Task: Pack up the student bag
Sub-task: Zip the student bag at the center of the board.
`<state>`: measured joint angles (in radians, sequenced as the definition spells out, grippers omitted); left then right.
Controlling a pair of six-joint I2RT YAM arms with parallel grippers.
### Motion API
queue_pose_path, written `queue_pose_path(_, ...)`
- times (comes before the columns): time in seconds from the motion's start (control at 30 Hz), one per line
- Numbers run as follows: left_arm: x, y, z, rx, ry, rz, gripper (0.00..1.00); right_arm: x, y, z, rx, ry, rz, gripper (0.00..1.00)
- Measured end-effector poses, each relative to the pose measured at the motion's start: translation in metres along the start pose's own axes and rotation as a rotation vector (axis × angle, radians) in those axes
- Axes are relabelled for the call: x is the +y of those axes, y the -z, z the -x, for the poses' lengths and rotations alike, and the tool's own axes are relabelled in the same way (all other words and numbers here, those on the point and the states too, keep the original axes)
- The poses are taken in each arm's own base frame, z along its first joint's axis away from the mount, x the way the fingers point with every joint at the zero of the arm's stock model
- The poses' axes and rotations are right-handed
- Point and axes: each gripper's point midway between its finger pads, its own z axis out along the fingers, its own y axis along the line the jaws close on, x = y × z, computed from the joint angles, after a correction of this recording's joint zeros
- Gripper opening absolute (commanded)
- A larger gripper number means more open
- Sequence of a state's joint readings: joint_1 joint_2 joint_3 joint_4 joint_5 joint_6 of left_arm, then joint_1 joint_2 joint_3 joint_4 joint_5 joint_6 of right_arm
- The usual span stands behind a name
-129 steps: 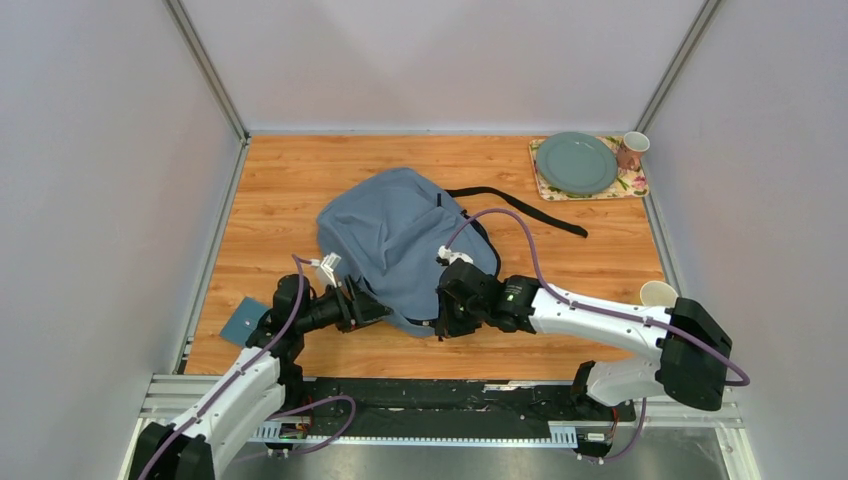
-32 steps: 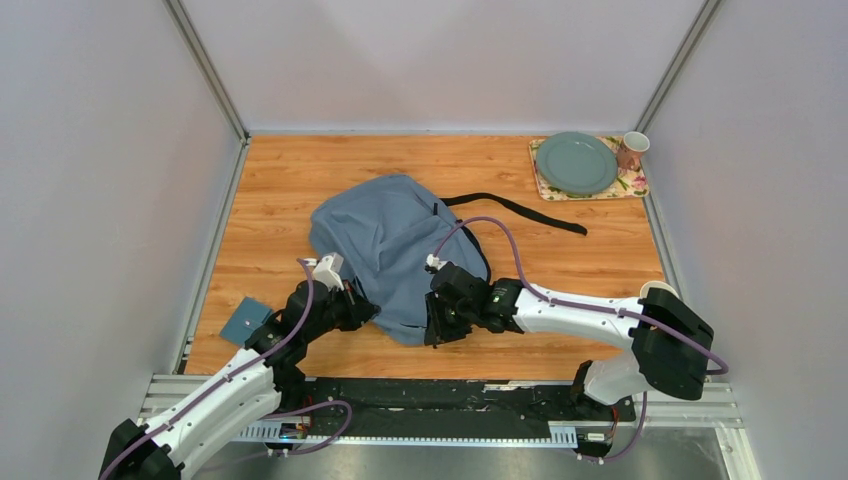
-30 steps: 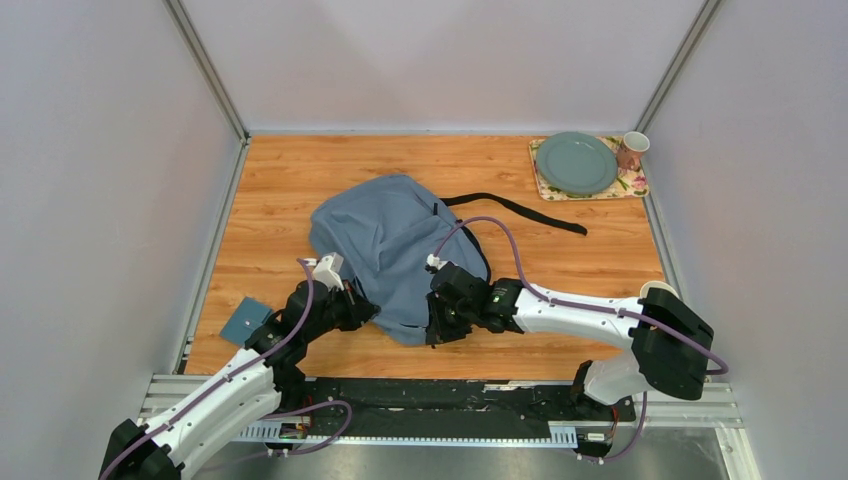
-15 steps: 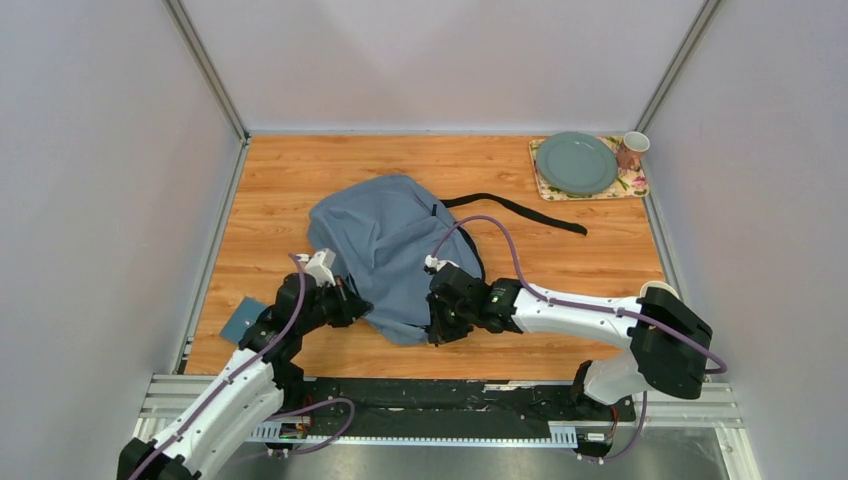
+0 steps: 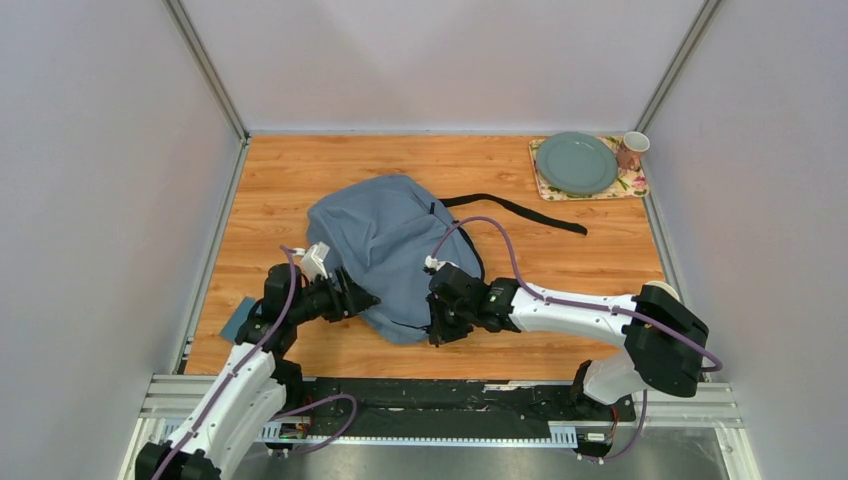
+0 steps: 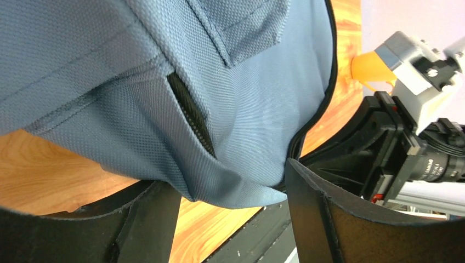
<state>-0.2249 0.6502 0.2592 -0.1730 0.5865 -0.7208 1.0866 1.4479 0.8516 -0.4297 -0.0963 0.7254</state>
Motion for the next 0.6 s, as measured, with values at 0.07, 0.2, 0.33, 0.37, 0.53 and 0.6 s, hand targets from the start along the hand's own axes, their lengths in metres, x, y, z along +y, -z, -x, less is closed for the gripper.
queue_pose_path(0.07, -0.004, 0.003, 0.002, -0.015, 0.005, -0.01, 0.75, 0.0, 0.0, 0.0, 0.001, -0.007, 0.002, 0.0)
queue_pose_path(0.2, -0.009, 0.011, 0.001, -0.035, 0.046, -0.01, 0.76, 0.001, 0.0, 0.0, 0.004, -0.012, 0.005, 0.0)
queue_pose_path(0.33, -0.01, 0.017, -0.005, -0.043, 0.11, -0.007, 0.77, 0.002, 0.0, -0.001, 0.006, -0.012, 0.007, 0.0)
queue_pose_path(0.37, -0.009, 0.018, -0.008, -0.046, 0.125, -0.009, 0.77, 0.002, 0.0, -0.001, 0.006, -0.012, 0.008, 0.0)
queue_pose_path(0.53, -0.003, 0.019, -0.023, -0.045, 0.216, -0.019, 0.77, 0.006, 0.002, 0.002, 0.004, -0.012, 0.019, 0.0)
queue_pose_path(0.6, -0.003, 0.017, -0.028, -0.034, 0.252, -0.025, 0.77, 0.007, 0.002, 0.002, 0.004, -0.012, 0.022, 0.0)
